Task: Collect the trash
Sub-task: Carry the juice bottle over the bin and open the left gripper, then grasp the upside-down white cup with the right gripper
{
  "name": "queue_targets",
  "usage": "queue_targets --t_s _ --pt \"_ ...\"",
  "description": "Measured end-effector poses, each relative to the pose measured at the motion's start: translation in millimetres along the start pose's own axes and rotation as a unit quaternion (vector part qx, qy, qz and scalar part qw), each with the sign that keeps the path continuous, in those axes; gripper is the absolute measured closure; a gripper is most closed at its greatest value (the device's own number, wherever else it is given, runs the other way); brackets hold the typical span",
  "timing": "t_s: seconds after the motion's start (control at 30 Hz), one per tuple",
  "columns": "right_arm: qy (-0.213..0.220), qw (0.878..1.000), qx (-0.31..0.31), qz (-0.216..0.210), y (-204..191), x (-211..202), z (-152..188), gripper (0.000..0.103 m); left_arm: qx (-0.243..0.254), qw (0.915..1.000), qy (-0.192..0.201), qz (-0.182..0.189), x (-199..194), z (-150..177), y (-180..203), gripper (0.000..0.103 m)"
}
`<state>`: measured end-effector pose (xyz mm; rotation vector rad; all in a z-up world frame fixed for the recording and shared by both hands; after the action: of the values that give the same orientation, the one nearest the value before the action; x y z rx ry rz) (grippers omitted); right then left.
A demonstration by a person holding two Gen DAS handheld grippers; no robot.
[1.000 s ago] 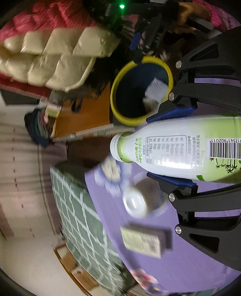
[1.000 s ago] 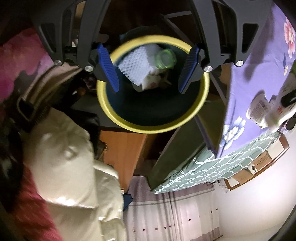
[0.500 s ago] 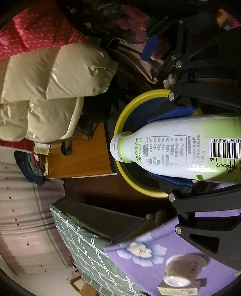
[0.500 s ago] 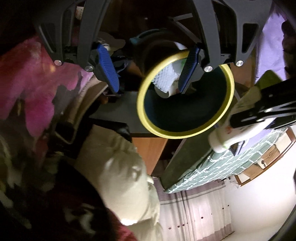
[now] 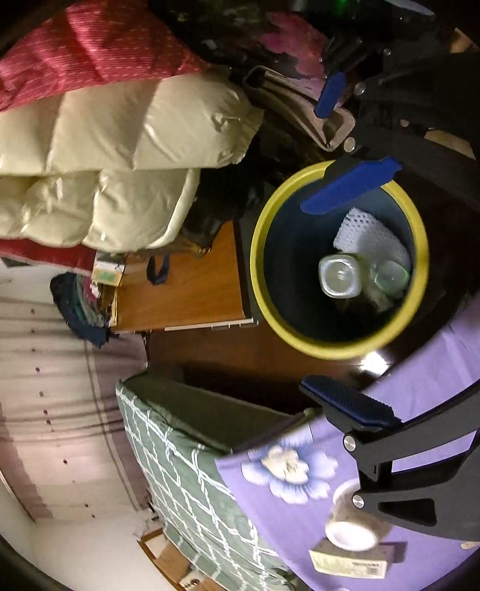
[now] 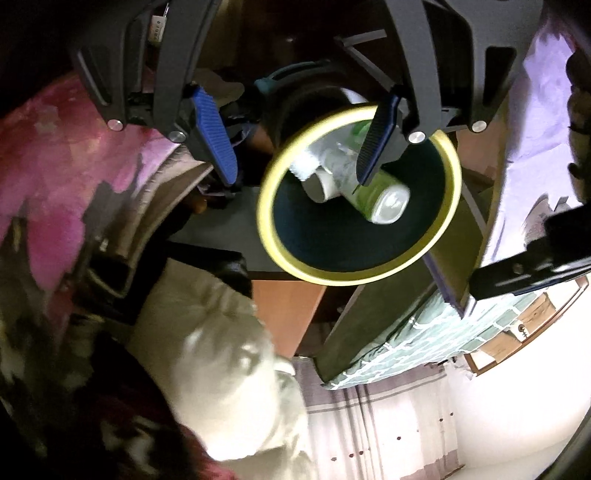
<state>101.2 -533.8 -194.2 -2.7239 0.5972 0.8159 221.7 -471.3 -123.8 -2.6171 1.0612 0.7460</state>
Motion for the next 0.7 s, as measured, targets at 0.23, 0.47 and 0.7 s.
queue_targets --t_s 0.23,0.47,0.7 --pt "-0.005 1.0 -0.025 -0.015 -37.9 1.2 -1.2 0.038 -0.02 0.9994 0.011 -0.026 -36.8 11.1 -48.0 0.013" --pt "-0.005 0.998 -0.053 -0.036 -83.3 -0.5 -5.7 0.038 -0.047 0.9964 0.028 -0.065 -87.4 28.5 -113.7 0.011" --pt "-0.008 0.993 -0.088 -0.081 -150.1 2.7 -14.1 0.038 -0.082 0.9864 0.034 -0.138 -143.7 69.2 -201.9 0.01"
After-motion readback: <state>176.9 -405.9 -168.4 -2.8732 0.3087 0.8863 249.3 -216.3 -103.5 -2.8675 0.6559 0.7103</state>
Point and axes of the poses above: each gripper's, at about its wrist camera, not at the fingertips, and x roughly the way its jaws point, y to its right, z to its underside, the point moved 6 cm from there along x, roughly the way its jaws point, and after that the axes turned 12 degrees about y, right-handed, at the moved point
